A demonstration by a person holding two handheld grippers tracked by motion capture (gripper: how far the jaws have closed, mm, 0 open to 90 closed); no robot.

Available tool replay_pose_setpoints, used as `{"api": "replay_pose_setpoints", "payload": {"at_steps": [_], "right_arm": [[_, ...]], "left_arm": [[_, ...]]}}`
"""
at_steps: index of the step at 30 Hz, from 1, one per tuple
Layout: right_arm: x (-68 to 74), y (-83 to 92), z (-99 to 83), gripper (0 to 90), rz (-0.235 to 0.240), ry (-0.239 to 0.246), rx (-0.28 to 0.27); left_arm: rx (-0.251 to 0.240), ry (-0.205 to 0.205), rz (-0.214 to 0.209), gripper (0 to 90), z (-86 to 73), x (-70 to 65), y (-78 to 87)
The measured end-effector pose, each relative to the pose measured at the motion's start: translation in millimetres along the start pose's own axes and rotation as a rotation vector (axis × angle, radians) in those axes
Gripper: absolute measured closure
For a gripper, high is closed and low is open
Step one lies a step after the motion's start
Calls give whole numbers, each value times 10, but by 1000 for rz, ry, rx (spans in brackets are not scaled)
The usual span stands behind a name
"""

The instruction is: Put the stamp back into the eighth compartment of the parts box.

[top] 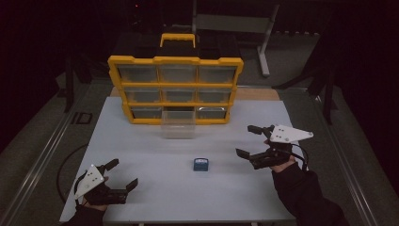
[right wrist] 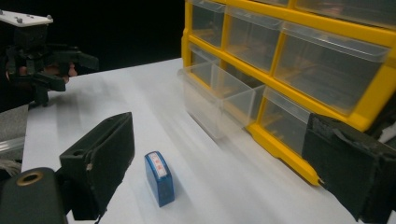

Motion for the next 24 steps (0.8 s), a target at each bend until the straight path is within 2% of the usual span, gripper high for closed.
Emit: {"api": "replay_pose_setpoints", "payload": {"at_steps": [12, 17, 20, 24], "right_arm": [[166, -288, 82, 98, 100, 19, 10], [209, -374, 87, 99, 116, 31, 17], [284, -475, 63, 99, 160, 45, 35], [306, -519, 49, 99, 169, 51, 40]], "left_arm": [[1, -2, -3, 4, -1, -8, -3], [-1, -3, -6, 4, 1, -11, -4], [-2, -5, -7, 4, 3, -15, -2], [-2, -5, -9, 4, 3, -19, -3]]}}
Point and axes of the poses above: each handheld gripper's, and its own axes: y roughly backward along the jaws, z roughly out of its top, x roughly to its left, the point moved 10 cm from there along -y, roughly forward along the jaws, and after that the axes turned 2 degrees about z, right-handed, at the moved point
